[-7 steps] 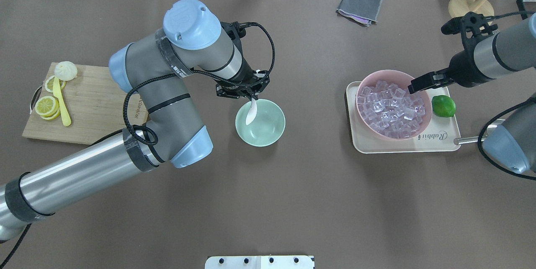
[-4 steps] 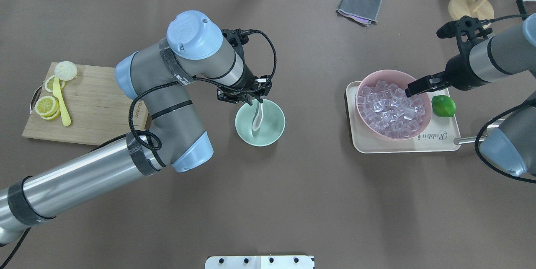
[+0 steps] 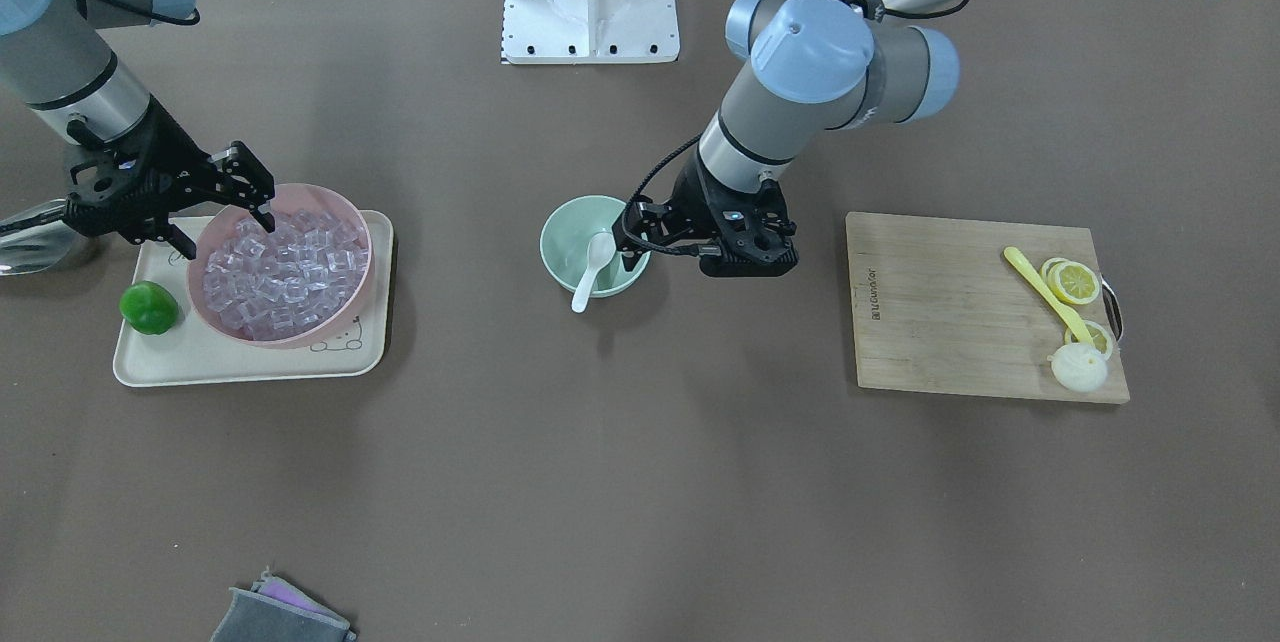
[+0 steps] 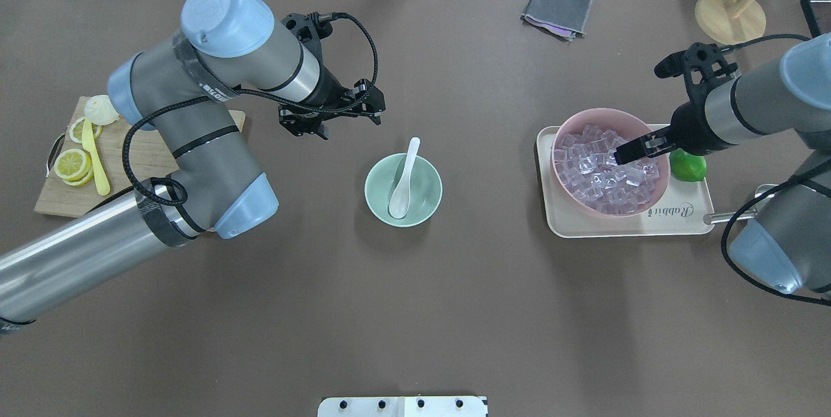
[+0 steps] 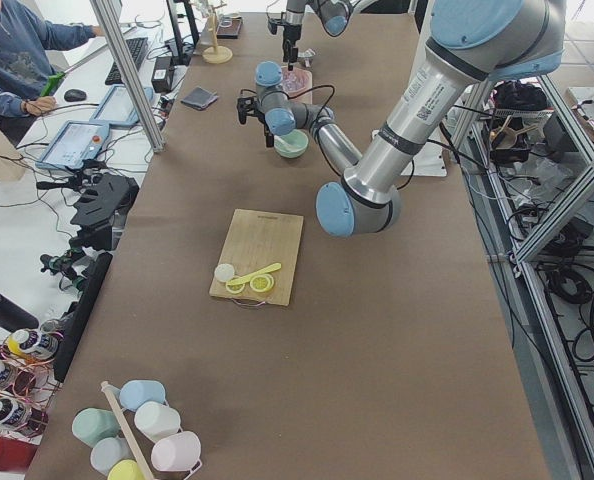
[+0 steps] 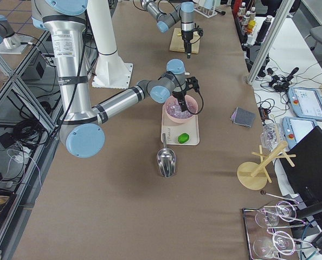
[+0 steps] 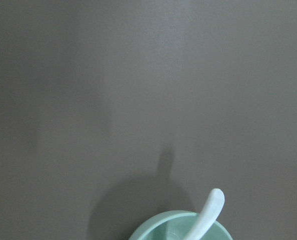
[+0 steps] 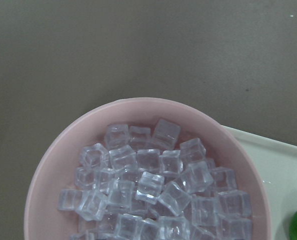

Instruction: Put spoon and ice into bowl

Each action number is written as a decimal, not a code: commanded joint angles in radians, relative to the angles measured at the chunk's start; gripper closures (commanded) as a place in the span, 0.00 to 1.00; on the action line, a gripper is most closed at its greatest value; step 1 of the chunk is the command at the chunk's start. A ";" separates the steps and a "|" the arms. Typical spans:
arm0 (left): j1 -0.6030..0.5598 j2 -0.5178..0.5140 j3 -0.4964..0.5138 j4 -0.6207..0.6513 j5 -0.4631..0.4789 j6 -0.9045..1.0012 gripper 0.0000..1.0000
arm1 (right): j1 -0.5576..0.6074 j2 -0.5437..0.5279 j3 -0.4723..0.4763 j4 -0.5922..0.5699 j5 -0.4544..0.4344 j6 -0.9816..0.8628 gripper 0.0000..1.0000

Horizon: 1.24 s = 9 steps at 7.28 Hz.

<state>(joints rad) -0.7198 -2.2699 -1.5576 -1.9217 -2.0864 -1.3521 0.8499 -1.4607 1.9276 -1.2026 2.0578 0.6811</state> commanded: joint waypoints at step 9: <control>-0.075 0.072 -0.016 0.000 -0.006 0.084 0.03 | -0.052 0.000 -0.035 -0.066 -0.054 -0.542 0.42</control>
<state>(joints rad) -0.7945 -2.1997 -1.5752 -1.9215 -2.0945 -1.2687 0.7981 -1.4644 1.9029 -1.2647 2.0044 0.1518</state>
